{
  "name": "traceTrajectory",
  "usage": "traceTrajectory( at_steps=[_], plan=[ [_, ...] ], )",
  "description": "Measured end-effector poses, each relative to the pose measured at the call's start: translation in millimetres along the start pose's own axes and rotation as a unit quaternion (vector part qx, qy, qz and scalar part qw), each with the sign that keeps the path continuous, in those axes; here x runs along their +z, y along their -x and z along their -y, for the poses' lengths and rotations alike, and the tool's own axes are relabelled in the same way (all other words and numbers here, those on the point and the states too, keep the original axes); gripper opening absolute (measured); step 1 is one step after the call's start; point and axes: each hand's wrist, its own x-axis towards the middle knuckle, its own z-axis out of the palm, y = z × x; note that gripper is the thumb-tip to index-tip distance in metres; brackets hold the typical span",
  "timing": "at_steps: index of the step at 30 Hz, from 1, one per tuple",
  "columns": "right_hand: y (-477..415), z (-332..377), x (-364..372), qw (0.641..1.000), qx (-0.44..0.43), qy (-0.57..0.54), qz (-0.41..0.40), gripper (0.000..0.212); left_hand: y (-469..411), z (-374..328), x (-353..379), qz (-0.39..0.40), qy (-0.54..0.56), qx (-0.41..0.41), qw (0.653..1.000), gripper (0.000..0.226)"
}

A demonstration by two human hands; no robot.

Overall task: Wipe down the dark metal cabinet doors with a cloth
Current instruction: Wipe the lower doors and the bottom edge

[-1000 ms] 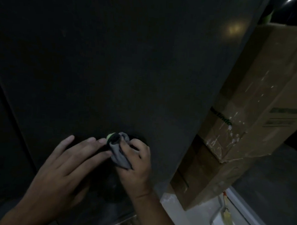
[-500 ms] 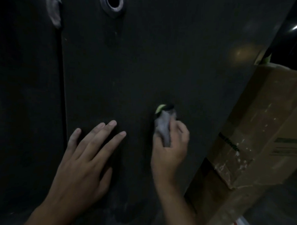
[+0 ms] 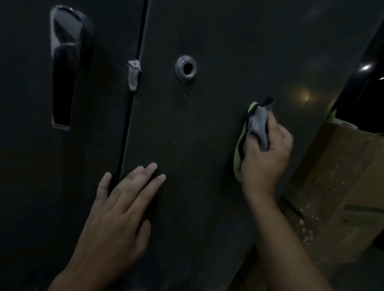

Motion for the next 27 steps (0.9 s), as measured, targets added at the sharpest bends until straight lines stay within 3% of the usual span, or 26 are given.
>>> traceTrajectory(
  at_steps=[2,4,6,8,10,11,12,14,16,19,21,25,27],
  plan=[
    [-8.0,6.4,5.6,0.997,-0.070,0.041,0.014,0.055,-0.3,2.3,-4.8,-0.003,0.010,-0.006,1.000,0.078],
    [3.9,3.7,7.1,0.976,-0.184,0.085,0.082,0.057,-1.0,1.1,-7.4,-0.006,0.020,-0.013,1.000,0.080],
    [23.7,-6.0,2.4,0.928,-0.309,0.103,0.183,0.050,-1.4,-1.7,-8.4,-0.013,0.023,-0.024,0.999,0.081],
    [31.8,-8.9,-4.3,0.856,-0.424,0.113,0.273,0.041,-1.9,-2.7,-10.2,-0.029,0.024,-0.041,0.998,0.081],
    [17.5,0.7,-7.1,0.799,-0.495,0.114,0.320,0.034,-2.0,-1.3,-12.8,-0.047,0.024,-0.062,0.997,0.081],
    [6.7,6.8,-6.4,0.800,-0.501,0.104,0.314,0.033,-2.1,-0.8,-14.2,-0.054,0.025,-0.068,0.996,0.081],
    [-4.2,15.1,-4.8,0.824,-0.478,0.094,0.289,0.033,-2.0,-0.4,-15.0,-0.060,0.025,-0.071,0.995,0.081],
    [-23.0,32.5,-0.7,0.914,-0.342,0.083,0.202,0.038,-1.3,-0.9,-15.5,-0.061,0.022,-0.069,0.996,0.081],
    [-26.3,47.5,8.7,0.965,-0.213,0.054,0.144,0.048,0.4,-0.9,-18.6,-0.055,0.015,-0.070,0.996,0.082],
    [-0.1,56.9,19.9,0.950,-0.258,0.048,0.167,0.040,2.0,0.5,-28.0,-0.034,-0.008,-0.079,0.996,0.083],
    [19.2,54.7,18.7,0.916,-0.335,0.050,0.216,0.029,3.2,2.5,-33.6,-0.023,-0.030,-0.078,0.996,0.084],
    [15.4,55.9,11.7,0.841,-0.426,0.105,0.315,0.036,5.3,10.2,-35.5,-0.008,-0.060,-0.058,0.996,0.097],
    [-0.3,64.9,8.4,0.861,-0.412,0.108,0.278,0.037,7.1,17.7,-37.9,-0.022,-0.064,-0.064,0.996,0.098]
  ],
)
